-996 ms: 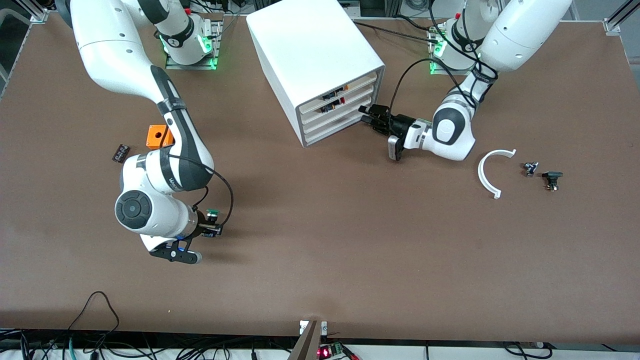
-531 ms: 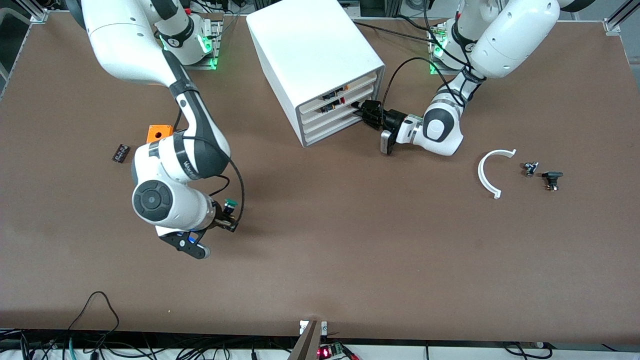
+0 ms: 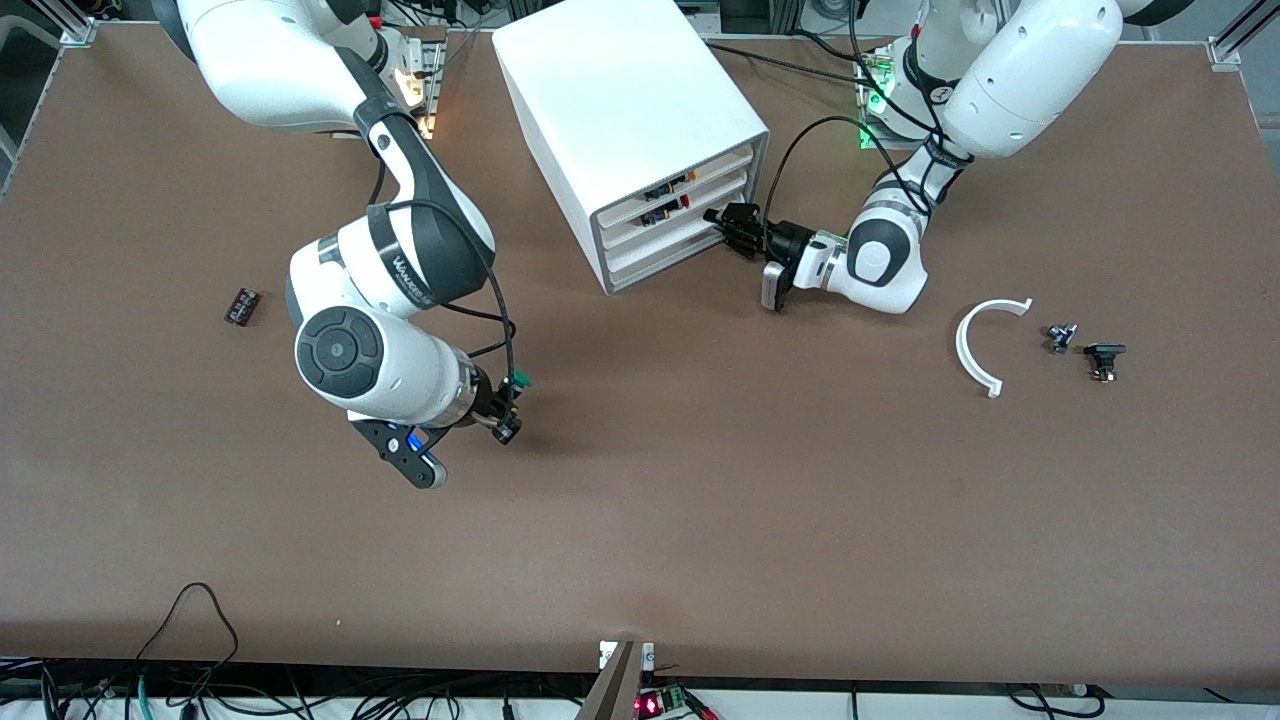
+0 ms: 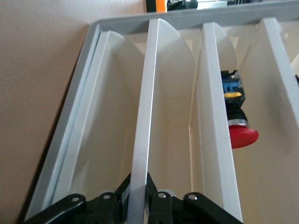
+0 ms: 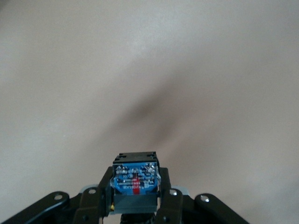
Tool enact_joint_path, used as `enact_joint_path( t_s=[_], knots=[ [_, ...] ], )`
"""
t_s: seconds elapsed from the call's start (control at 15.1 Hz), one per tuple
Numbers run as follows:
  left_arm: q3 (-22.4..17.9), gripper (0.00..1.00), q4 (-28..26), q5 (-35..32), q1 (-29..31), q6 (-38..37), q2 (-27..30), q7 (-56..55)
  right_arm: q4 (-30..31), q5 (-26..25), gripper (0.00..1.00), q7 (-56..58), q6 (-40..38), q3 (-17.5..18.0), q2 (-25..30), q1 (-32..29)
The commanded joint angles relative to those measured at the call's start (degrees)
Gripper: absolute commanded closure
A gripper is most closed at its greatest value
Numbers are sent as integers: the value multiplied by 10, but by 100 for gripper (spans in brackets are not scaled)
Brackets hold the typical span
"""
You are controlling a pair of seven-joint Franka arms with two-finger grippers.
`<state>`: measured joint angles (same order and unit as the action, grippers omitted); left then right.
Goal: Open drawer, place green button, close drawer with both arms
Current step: 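Pull the drawer open with the left gripper while the right gripper carries the button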
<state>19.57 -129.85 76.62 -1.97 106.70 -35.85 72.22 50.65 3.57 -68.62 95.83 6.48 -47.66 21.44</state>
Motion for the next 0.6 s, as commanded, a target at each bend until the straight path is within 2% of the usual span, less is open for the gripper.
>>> enact_joint_path(
  t_s=[0.0, 0.27, 0.53],
  knots=[
    [-6, 100, 28, 6, 9, 4, 2, -9, -9, 1, 100, -70, -14, 14, 13, 8],
    [-26, 100, 78, -57, 23, 4, 1, -52, -9, -1, 100, -153, -6, 13, 31, 37],
    [-52, 100, 140, -157, 46, 4, 0, -117, -9, -9, 100, -234, 17, 9, 34, 81]
  ],
)
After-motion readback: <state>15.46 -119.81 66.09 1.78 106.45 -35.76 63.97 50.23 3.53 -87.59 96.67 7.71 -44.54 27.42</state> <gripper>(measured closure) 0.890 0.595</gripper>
